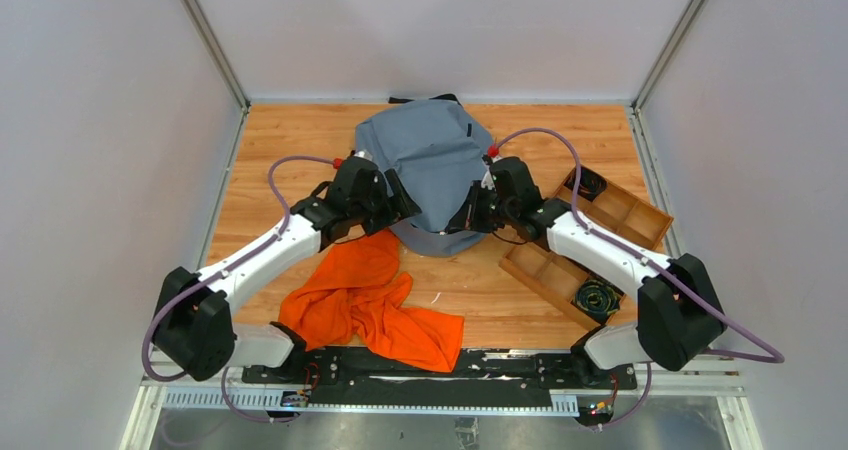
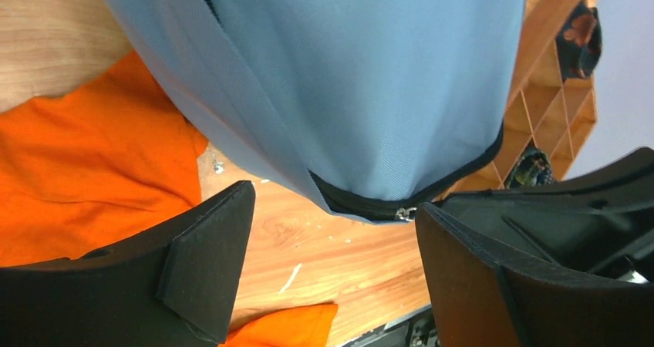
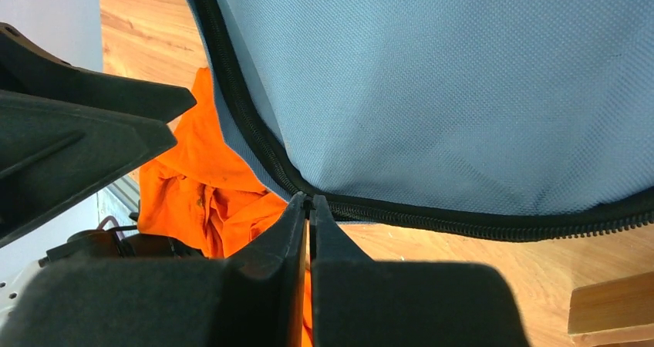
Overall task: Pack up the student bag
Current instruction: Zip the student bag at the center of the board.
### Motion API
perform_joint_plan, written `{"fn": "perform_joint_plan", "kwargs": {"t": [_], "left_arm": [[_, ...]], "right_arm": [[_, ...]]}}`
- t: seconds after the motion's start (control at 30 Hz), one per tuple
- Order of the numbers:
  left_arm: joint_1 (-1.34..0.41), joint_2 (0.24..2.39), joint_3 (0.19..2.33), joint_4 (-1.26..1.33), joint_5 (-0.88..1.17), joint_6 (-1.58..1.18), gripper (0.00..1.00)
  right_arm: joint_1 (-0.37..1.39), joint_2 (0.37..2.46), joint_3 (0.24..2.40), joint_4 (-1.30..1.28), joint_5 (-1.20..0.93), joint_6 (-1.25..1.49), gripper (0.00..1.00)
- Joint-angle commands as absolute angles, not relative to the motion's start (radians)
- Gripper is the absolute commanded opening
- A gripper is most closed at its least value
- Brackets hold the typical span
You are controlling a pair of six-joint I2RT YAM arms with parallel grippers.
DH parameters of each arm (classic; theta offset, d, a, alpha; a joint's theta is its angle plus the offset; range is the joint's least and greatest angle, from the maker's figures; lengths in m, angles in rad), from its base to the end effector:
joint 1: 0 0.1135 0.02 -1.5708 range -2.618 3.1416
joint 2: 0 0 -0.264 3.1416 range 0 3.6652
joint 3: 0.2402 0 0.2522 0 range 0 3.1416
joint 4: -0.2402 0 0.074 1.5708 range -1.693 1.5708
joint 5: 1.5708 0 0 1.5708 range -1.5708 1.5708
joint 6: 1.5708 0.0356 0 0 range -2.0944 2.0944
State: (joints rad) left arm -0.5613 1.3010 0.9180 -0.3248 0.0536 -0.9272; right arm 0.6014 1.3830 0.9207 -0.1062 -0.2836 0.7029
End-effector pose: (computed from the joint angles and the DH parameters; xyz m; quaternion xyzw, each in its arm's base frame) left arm 0.2381 -0.1520 0.2608 -0.1542 0.8949 -0.3011 0.2911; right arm 0.2482 0.1824 0.2591 -0.0238 0.8706 0.3872 0.3028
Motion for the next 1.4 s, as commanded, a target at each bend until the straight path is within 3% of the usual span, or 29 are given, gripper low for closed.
{"fn": "perform_joint_plan", "kwargs": {"t": [0.0, 0.1, 0.2, 0.27, 0.33, 0.37, 0.7, 0.93, 1.1, 1.23, 1.33, 1.37], "left_arm": [[-0.579, 1.338, 0.933, -0.352, -0.056, -1.014, 0.83], [-0.581, 1.406, 0.978, -0.356, -0.041, -1.004, 0.79], [-0.581, 1.455, 0.983, -0.344, -0.007, -1.022, 0.63], [-0.582, 1.472, 0.973, -0.350, -0.009, -1.040, 0.40], [-0.578, 1.462, 0.968, -0.397, -0.081, -1.054, 0.03], [-0.565, 1.448, 0.968, -0.427, -0.105, -1.047, 0.00], [-0.220, 1.241, 0.890, -0.481, -0.095, -0.926, 0.00], [-0.178, 1.229, 0.871, -0.481, -0.124, -0.876, 0.00], [-0.178, 1.261, 0.866, -0.424, -0.017, -0.759, 0.00], [-0.224, 1.203, 0.889, -0.377, 0.128, -0.590, 0.24], [-0.445, 1.044, 0.884, -0.280, -0.045, -0.452, 0.70], [-0.500, 1.037, 0.905, -0.276, -0.048, -0.404, 0.79]], "right_arm": [[0.593, 1.389, 0.942, -0.120, -0.264, 0.690, 0.00], [0.593, 1.401, 0.946, -0.125, -0.262, 0.691, 0.00], [0.592, 1.413, 0.956, -0.136, -0.264, 0.683, 0.00], [0.588, 1.417, 0.961, -0.142, -0.264, 0.676, 0.00], [0.559, 1.414, 0.966, -0.162, -0.255, 0.658, 0.00], [0.535, 1.406, 0.962, -0.173, -0.254, 0.652, 0.00], [0.308, 1.345, 0.886, -0.184, -0.283, 0.595, 0.00], [0.302, 1.326, 0.902, -0.145, -0.371, 0.626, 0.00], [0.312, 1.329, 0.896, -0.120, -0.391, 0.618, 0.00], [0.319, 1.342, 0.891, -0.091, -0.432, 0.628, 0.00], [0.322, 1.344, 0.901, -0.092, -0.440, 0.627, 0.00], [0.322, 1.344, 0.904, -0.092, -0.442, 0.626, 0.00]]}}
